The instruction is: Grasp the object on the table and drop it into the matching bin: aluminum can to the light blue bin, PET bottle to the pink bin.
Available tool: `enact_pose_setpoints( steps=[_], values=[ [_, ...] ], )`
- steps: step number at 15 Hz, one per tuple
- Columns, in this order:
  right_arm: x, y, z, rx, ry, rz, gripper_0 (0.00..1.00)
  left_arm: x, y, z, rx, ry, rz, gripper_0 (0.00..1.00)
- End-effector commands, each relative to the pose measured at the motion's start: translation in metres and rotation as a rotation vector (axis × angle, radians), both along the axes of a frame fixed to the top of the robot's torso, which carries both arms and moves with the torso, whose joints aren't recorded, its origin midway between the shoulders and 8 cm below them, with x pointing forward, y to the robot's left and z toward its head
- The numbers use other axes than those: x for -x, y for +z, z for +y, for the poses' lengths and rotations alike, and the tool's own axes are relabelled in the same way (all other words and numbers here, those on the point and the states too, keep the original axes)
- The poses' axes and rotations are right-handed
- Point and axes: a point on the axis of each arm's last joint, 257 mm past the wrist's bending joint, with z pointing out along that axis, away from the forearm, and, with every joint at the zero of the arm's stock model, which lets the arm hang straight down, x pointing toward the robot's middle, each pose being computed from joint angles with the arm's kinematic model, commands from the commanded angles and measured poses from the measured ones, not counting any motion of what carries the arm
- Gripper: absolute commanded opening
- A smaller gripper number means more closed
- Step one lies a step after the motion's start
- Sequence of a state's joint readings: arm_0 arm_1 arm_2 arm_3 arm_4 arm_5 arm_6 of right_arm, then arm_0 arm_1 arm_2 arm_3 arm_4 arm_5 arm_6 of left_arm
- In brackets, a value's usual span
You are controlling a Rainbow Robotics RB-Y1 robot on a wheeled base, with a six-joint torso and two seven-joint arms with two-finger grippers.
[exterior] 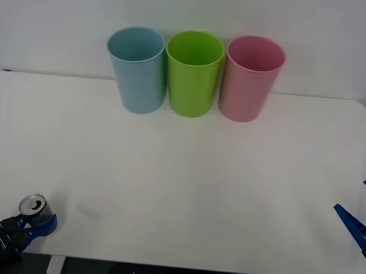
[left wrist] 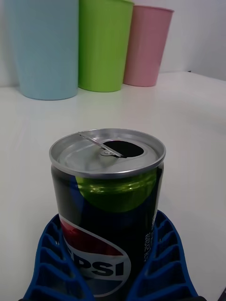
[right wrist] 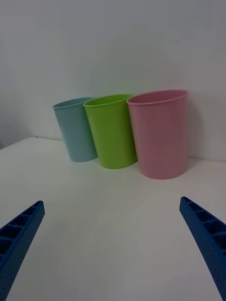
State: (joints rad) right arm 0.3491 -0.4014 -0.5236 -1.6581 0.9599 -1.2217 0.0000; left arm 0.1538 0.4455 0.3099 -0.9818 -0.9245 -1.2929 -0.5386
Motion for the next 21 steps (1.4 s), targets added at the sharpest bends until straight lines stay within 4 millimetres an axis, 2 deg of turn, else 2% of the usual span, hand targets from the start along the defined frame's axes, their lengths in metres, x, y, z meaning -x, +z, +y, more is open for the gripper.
enact_pose_setpoints(
  steps=[1,8,14,16,21],
  values=[
    [0.0,0.0,0.0,0.0,0.0,0.0,1.0,-0.014,0.014,0.008,0.017,0.047,-0.021,0.0],
    [0.0,0.0,0.0,0.0,0.0,0.0,1.0,-0.043,0.047,0.031,0.059,0.169,-0.063,0.0],
    [0.0,0.0,0.0,0.0,0.0,0.0,1.0,-0.058,0.092,0.038,0.107,0.212,-0.131,0.0],
    [0.0,0.0,0.0,0.0,0.0,0.0,1.0,-0.07,0.111,0.036,0.111,0.218,-0.157,0.0],
    [0.0,0.0,0.0,0.0,0.0,0.0,1.0,-0.108,0.162,0.012,0.175,0.155,-0.183,0.0]
  ],
)
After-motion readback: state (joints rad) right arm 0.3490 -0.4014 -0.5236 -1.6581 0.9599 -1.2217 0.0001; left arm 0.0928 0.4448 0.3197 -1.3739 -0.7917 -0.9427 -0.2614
